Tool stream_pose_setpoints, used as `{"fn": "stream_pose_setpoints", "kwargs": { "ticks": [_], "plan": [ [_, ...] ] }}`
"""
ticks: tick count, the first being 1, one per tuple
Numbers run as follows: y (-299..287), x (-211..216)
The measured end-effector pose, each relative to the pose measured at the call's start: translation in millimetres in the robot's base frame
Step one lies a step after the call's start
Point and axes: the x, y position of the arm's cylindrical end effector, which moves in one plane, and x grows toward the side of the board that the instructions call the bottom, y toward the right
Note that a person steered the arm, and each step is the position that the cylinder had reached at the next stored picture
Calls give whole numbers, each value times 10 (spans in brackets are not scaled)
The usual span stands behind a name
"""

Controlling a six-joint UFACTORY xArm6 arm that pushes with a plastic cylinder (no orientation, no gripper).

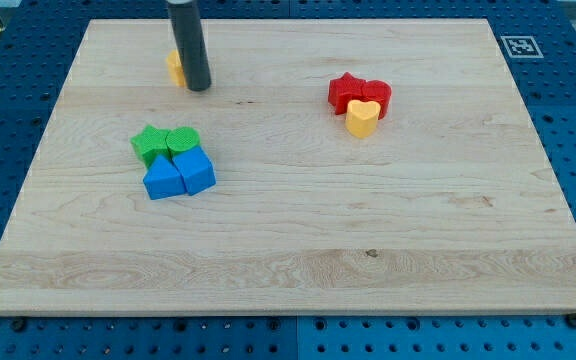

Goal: Push the hexagon diagonally to the red star

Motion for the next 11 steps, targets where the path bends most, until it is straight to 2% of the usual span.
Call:
{"fn": "stream_pose_setpoints", "kwargs": {
  "ticks": [2, 3, 8, 10, 11],
  "plan": [
    [17, -12],
    [234, -12],
    [242, -39],
    [-287, -74],
    [-318, -339]
  ]
}}
